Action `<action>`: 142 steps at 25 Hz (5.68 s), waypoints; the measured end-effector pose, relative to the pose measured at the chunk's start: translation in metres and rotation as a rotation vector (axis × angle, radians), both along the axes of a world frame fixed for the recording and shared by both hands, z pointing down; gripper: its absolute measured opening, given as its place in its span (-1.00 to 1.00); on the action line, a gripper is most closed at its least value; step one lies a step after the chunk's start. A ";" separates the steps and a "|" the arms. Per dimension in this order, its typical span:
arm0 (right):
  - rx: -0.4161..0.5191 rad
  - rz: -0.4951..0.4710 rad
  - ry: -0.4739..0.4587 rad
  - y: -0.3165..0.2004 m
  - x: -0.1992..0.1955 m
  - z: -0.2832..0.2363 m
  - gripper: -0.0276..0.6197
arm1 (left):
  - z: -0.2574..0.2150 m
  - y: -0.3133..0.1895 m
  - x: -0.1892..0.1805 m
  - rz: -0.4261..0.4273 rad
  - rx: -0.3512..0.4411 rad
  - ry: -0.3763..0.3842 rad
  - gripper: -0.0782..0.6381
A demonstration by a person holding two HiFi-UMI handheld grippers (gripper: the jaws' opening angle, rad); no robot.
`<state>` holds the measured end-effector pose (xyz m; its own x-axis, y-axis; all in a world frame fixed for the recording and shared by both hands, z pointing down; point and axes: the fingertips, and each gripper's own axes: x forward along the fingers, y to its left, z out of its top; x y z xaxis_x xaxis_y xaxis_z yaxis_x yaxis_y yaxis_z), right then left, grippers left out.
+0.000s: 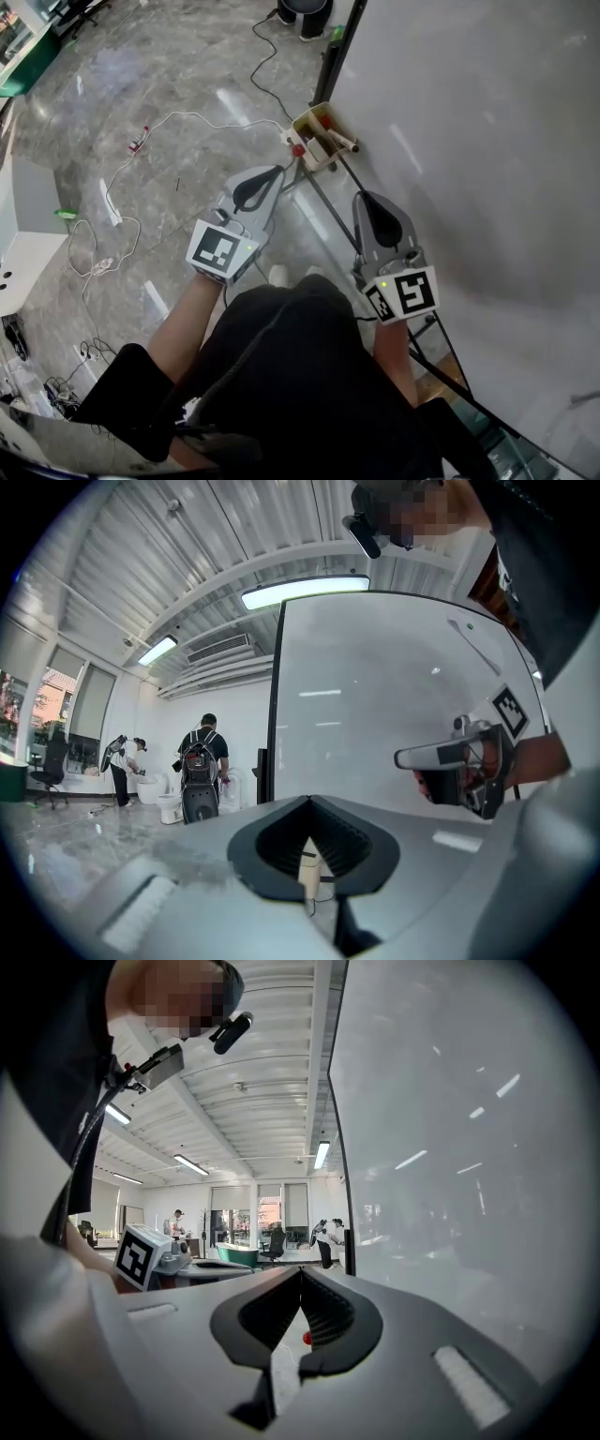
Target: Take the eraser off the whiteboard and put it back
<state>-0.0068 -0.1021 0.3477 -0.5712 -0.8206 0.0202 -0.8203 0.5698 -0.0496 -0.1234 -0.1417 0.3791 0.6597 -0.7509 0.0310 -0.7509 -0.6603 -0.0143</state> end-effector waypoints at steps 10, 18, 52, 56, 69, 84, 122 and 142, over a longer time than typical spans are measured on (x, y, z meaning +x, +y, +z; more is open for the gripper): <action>-0.020 -0.025 -0.002 -0.013 0.020 0.006 -0.89 | 0.017 -0.020 0.031 0.005 0.008 -0.077 -0.76; -0.029 -0.032 -0.002 -0.020 0.040 0.006 -0.89 | 0.027 -0.029 0.053 0.004 0.004 -0.131 -0.76; -0.083 -0.034 0.025 -0.026 0.058 0.018 -0.89 | 0.077 -0.069 0.074 0.007 -0.046 -0.319 0.06; -0.088 -0.027 0.029 -0.030 0.059 0.020 -0.89 | 0.084 -0.078 0.076 0.011 -0.052 -0.334 0.13; -0.102 -0.005 0.046 -0.033 0.065 0.021 -0.89 | 0.098 -0.093 0.083 0.022 -0.063 -0.355 0.12; -0.095 -0.008 0.043 -0.037 0.064 0.018 -0.89 | 0.092 -0.096 0.084 0.032 -0.045 -0.348 -0.01; -0.007 -0.140 0.011 -0.008 0.028 -0.012 -0.89 | -0.036 -0.025 0.048 -0.112 0.135 -0.179 -0.01; 0.006 -0.175 -0.002 -0.014 0.025 -0.009 -0.89 | -0.060 -0.003 0.030 -0.164 0.190 -0.154 -0.01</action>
